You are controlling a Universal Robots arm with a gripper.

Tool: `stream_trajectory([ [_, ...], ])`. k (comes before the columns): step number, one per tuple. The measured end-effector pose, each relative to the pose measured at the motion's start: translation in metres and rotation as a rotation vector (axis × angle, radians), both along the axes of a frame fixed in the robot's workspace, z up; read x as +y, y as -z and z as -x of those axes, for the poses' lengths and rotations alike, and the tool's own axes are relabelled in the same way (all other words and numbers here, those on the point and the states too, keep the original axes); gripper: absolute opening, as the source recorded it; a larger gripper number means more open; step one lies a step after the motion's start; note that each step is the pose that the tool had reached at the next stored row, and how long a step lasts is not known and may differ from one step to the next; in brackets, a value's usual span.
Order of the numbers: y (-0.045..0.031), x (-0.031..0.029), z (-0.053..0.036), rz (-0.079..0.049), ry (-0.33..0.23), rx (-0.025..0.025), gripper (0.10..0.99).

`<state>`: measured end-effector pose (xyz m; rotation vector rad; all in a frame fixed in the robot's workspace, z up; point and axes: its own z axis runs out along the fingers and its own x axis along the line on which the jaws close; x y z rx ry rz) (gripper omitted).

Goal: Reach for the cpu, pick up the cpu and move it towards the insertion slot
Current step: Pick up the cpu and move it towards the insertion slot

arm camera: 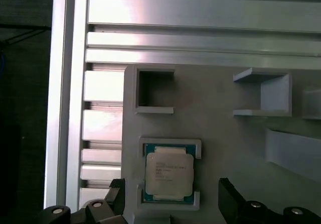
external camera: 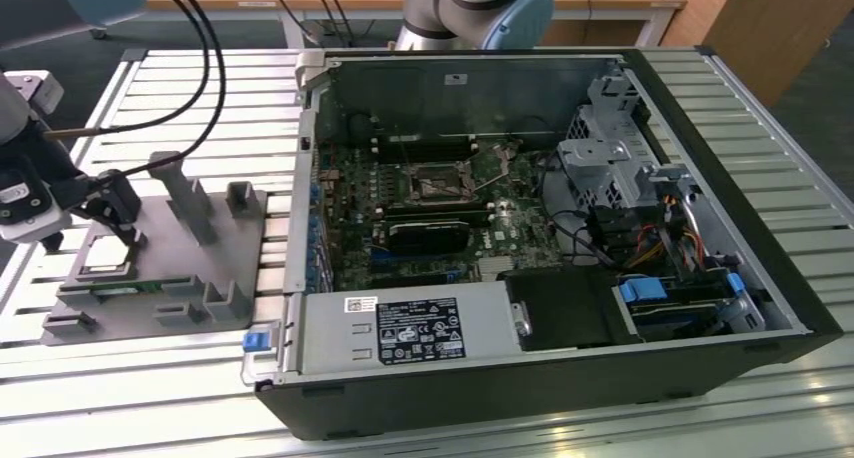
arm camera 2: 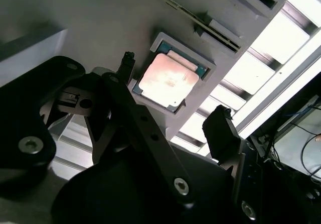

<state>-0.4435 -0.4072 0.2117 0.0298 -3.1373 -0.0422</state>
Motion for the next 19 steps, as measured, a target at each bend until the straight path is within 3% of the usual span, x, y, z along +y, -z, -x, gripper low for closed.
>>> stream_trajectory([
  [13,0.0226,-0.0009,0.0,0.0,0.0,0.0,0.824],
  [15,0.0247,-0.0007,0.0,0.0,0.0,-0.0001,0.745],
  [17,0.0255,-0.0001,0.0,0.0,0.0,0.0001,0.745],
  [18,0.0259,0.0001,0.0,0.0,0.0,0.0001,0.678],
  [19,0.0262,0.0002,0.0,0.0,0.0,0.0001,0.678],
])
